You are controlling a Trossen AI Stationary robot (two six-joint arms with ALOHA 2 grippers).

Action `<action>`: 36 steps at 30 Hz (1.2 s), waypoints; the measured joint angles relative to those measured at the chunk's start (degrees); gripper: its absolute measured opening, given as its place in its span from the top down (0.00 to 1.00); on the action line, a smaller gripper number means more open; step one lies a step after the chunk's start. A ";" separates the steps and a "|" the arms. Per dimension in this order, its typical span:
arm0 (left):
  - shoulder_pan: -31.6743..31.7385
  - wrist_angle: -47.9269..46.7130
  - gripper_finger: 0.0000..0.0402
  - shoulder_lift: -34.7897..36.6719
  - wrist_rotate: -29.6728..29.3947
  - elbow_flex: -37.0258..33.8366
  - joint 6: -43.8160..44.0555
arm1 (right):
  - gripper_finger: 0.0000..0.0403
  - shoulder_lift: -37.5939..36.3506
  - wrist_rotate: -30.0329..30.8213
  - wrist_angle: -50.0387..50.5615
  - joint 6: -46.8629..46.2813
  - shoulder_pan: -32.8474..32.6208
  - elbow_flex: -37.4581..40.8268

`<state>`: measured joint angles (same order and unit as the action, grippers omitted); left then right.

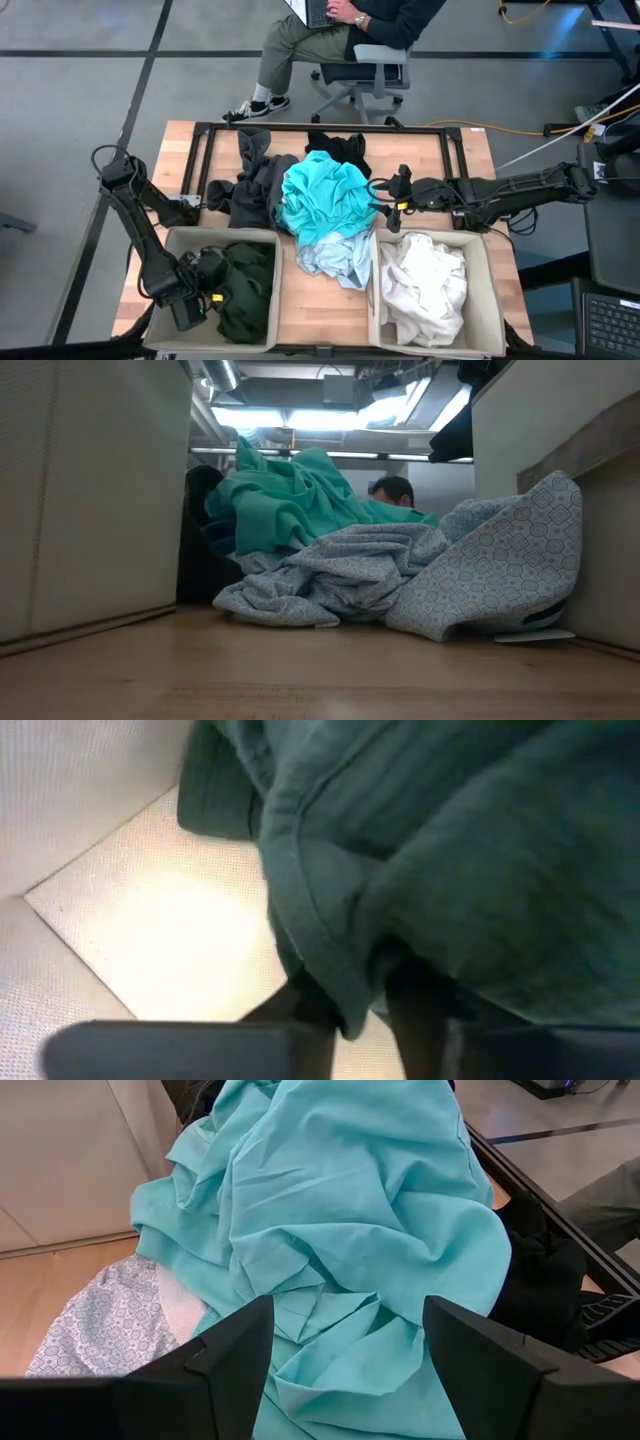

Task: Sort clothes
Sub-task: Put the green long sleeve into the left brown laundry organizer, then put the light blue shorts into the left brown laundry organizer

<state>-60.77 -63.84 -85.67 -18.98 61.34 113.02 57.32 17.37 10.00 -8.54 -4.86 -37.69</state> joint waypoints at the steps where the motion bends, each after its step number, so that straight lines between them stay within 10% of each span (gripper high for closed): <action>1: 0.01 0.05 0.78 0.01 0.00 0.00 0.29 | 0.36 0.00 0.00 0.00 0.00 0.00 0.00; 18: 0.57 -0.30 0.59 11.24 2.25 8.75 1.49 | 0.36 0.00 -0.02 0.00 -0.05 0.00 -0.02; 36: 11.67 -0.08 0.59 22.15 -43.06 12.26 -34.81 | 0.36 0.00 -0.02 -0.02 0.12 0.02 -0.02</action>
<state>-49.10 -63.91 -63.53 -62.05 73.60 78.22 57.32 17.34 9.98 -8.41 -4.85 -37.71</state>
